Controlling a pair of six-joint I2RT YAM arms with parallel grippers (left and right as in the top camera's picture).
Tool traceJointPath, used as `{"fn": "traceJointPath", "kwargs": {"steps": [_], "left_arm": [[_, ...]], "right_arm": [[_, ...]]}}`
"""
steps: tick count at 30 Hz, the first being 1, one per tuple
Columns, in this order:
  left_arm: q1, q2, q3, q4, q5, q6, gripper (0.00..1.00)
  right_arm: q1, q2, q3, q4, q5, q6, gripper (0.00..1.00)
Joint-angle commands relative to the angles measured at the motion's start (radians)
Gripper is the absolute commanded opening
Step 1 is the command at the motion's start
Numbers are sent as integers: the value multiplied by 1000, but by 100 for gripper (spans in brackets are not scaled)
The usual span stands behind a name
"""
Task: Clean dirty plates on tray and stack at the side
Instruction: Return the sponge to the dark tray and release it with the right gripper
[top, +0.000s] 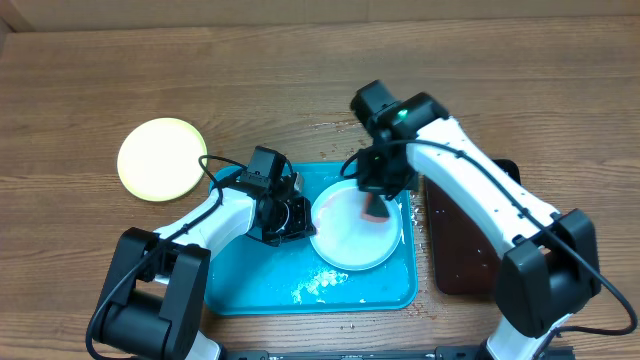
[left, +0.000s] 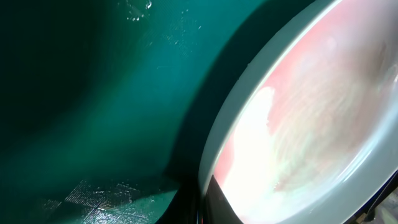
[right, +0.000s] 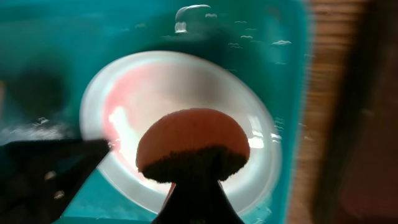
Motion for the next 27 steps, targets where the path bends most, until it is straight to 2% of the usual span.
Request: {"fn": "traceJointPath", "kwargs": {"steps": [1,8,13,20,26,27], "left_arm": [[2,11,0,1,23,-14,4],[2,11,0,0,23,-14,4],[2,11,0,0,23,-14,4],[2,11,0,-11,23,-13,4],[2,11,0,-11,23,-13,4],[2,11,0,-11,23,-13,4]], "right_arm": [[-93,-8,63,-62,100,27,4],[-326,-8,65,-137,135,31,4],[-435,-8,-38,-98,136,31,4],[-485,-8,-281,61,135,31,4],[-485,-8,-374,133,127,31,4],[-485,-8,-375,135,128,31,11]]}}
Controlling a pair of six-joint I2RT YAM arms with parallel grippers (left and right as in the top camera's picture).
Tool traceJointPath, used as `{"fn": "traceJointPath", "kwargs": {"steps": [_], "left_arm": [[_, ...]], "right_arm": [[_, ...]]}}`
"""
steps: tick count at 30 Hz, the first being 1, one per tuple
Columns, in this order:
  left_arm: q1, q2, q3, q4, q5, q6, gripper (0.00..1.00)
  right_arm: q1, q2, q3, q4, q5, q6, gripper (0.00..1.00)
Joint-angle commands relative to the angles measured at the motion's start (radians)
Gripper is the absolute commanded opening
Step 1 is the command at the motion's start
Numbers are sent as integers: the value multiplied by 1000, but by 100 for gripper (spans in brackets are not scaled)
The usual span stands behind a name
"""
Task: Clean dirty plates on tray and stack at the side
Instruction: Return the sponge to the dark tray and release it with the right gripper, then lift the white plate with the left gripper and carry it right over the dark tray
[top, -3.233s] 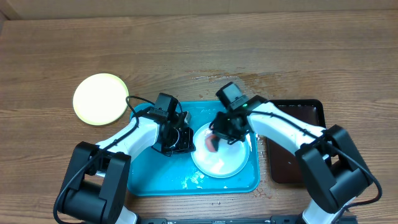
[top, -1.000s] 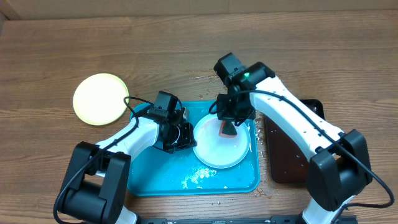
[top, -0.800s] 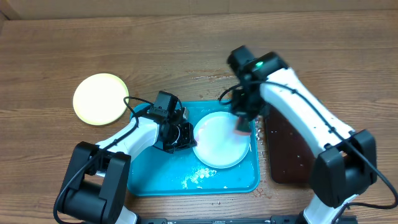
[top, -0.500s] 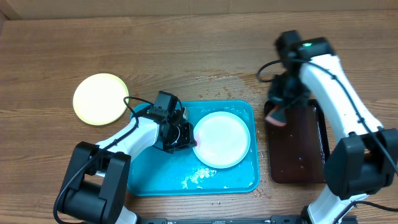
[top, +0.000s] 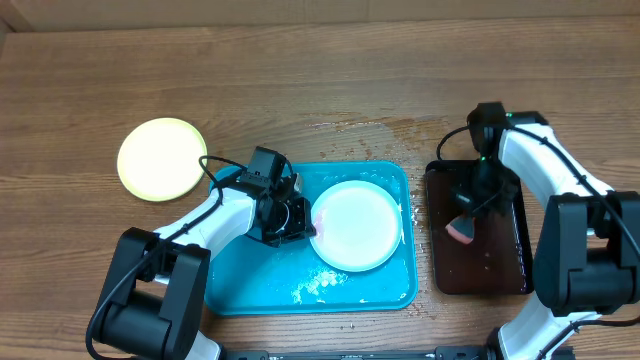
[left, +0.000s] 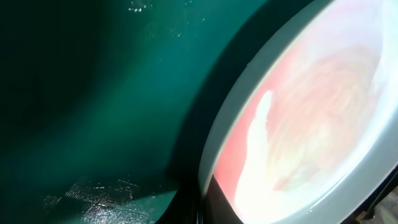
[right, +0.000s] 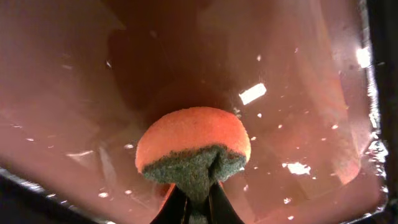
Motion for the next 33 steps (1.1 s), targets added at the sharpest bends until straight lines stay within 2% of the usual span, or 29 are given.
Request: {"fn": "traceJointPath", "kwargs": {"steps": [1,2,3,11,21,27,33], "left_arm": [[2,11,0,-1,21,-13,4],[2,11,0,-1,21,-14,4],[2,11,0,0,21,-14,4],[0,11,0,-1,21,-5,4],[-3,11,35,-21,21,9,4],[-42,11,142,-109,-10,60,4],[-153,11,348,-277,-183,77,4]], "right_arm": [[-4,-10,-7,12,3,10,36],[-4,-10,-7,13,2,10,79],[-4,-10,-7,14,3,10,100],[-3,-23,85,-51,-34,-6,100],[-5,-221,527,-235,-53,-55,100],[-5,-257,778,-335,-41,-191,100],[-14,-257,882,-388,24,-203,100]]}}
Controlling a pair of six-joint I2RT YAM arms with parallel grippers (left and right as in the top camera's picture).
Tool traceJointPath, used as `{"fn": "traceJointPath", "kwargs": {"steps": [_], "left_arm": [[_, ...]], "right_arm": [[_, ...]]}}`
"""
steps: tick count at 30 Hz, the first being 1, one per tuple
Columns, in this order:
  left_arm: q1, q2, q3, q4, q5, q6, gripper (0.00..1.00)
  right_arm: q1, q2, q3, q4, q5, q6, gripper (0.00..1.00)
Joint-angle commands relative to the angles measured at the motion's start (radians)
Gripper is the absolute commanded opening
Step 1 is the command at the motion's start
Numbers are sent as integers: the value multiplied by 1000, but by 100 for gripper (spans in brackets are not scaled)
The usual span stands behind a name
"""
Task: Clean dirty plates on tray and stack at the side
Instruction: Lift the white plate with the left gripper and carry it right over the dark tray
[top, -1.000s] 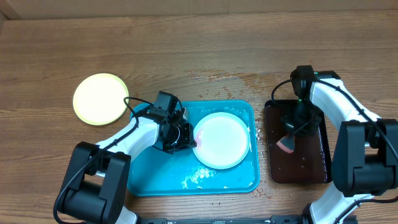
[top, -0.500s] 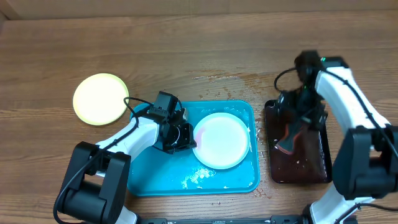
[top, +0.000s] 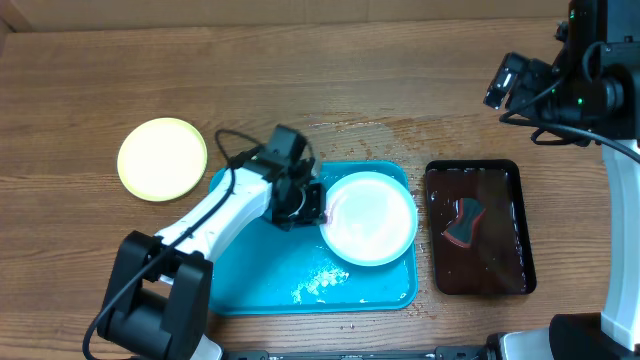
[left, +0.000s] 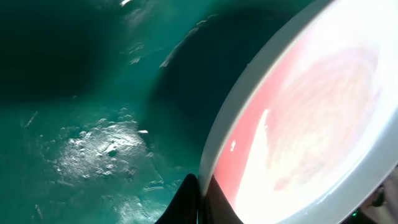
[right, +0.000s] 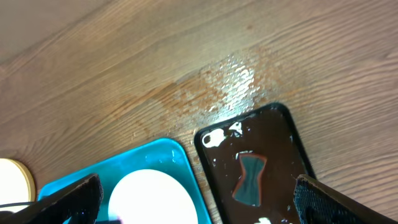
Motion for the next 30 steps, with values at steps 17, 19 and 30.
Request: {"fn": "traceJointPath", "kwargs": {"steps": [17,19,30], "left_arm": [[-257,26,478,-153,-357,61,4],[-287,54,529,-163,-385,73,4],[-344,383,980,-346,-420,117,4]], "right_arm": [[-473,8,59,-3,-436,-131,100],[-485,8,59,-4,-438,-135,100],[-484,7,59,-34,-438,-148,100]]}}
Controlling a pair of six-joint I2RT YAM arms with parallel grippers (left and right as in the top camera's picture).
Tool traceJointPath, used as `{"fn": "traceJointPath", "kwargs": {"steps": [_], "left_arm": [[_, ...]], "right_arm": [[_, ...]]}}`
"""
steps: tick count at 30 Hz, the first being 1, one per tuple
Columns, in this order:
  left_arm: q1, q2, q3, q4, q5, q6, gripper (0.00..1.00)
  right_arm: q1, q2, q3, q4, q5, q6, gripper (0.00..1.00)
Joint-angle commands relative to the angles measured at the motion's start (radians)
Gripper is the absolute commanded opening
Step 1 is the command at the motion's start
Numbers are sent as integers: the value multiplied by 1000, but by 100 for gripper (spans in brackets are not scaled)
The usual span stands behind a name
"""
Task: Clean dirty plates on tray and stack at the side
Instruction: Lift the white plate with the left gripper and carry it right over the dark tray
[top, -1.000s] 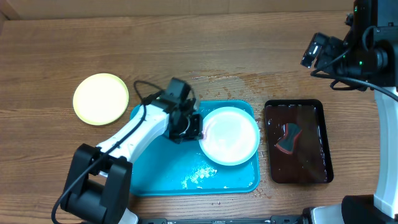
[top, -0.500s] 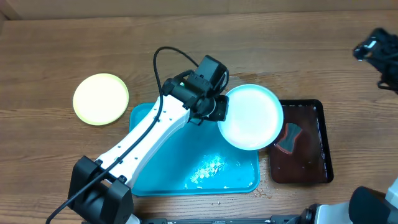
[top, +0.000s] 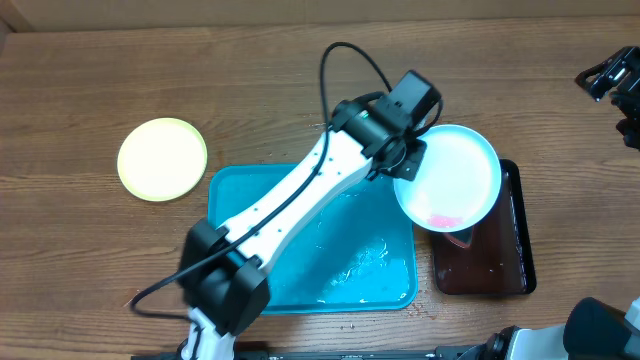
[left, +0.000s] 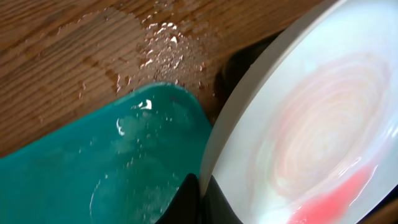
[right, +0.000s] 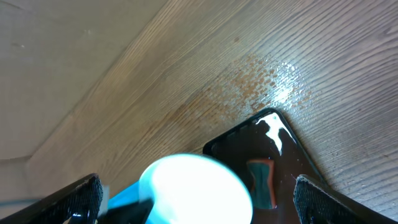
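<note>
My left gripper (top: 404, 160) is shut on the rim of a white plate (top: 452, 172), held tilted above the left end of the dark tray (top: 510, 270). Pink liquid has pooled at the plate's low edge (left: 348, 190). In the left wrist view the black fingers (left: 194, 198) pinch the rim. The blue tray (top: 300, 250) is wet and holds no plate. A yellow plate (top: 162, 158) lies on the table at the left. My right gripper (right: 199, 202) is open and empty, high at the far right (top: 612, 80). The sponge (right: 262, 180) lies in the dark tray.
The dark tray (right: 286, 162) holds brownish water. Water droplets (left: 155, 50) wet the wooden table behind the two trays. The left arm (top: 300, 200) stretches diagonally across the blue tray.
The left gripper has moved the white plate from the blue tray's right part to above the dark tray, tilted, with pink liquid at its low edge. The right gripper now sits farther right.
The right gripper first held the sponge on the white plate in the blue tray while the left held the rim. Then the sponge was over the dark tray. Then it lay there, the right gripper open and high. Now the left holds the plate over the dark tray.
</note>
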Motion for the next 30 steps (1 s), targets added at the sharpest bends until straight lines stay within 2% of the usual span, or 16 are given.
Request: {"fn": "traceJointPath", "kwargs": {"steps": [1,5,9,21,30], "left_arm": [[-9,92,158,-30,-37,47,4],[-39,152,292,-67,-121,80,4],[-92,167,350,-69,-225,114,4],[-296,181,351,-37,-781,295,4],[-321,227,351,-10,-901,315,3]], "right_arm": [[-1,-1,31,-2,-17,-16,100],[-1,-1,31,0,-17,-18,100],[-1,-1,31,-1,-17,-18,100],[-1,-1,31,-6,-18,-18,100],[-1,-1,31,-9,-18,-17,100]]}}
